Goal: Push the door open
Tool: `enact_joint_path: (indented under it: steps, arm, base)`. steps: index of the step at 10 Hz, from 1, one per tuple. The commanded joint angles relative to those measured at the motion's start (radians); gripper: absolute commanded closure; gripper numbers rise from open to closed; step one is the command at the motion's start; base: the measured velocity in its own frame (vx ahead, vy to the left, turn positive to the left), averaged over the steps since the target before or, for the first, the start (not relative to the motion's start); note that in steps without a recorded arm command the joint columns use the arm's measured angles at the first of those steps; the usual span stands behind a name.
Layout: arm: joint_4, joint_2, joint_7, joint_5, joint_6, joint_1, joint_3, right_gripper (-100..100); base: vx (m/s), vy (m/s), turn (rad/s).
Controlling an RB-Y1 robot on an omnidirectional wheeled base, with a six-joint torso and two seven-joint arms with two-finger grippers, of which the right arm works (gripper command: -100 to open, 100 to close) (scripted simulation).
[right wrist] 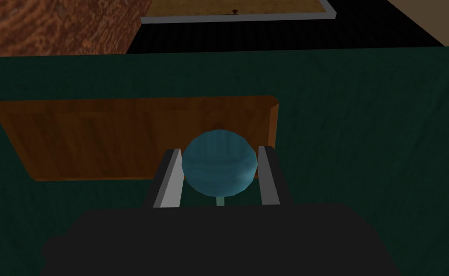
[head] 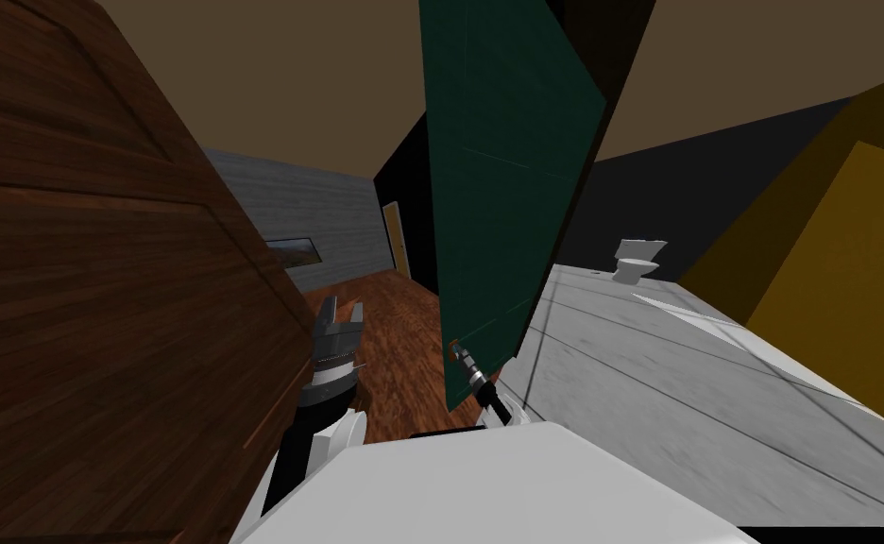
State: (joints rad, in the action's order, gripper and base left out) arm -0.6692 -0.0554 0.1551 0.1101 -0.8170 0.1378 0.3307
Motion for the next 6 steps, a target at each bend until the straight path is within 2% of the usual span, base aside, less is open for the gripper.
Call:
enact_joint_path:
  steps: [1,4,6]
  arm:
    - [0.000,0.000,0.000,0.000,0.000,-0.001,0.000,100]
    - [0.000,0.000,0.000,0.000,0.000,-0.001,0.000,100]
    - [0.001,-0.009,-0.018,-0.014,0.004,-0.003,-0.013,100]
  base:
    - [-0.016,-0.012,0.004]
    - [-0.005,-0.002,-0.002]
    - [0.152,0.054,-0.049]
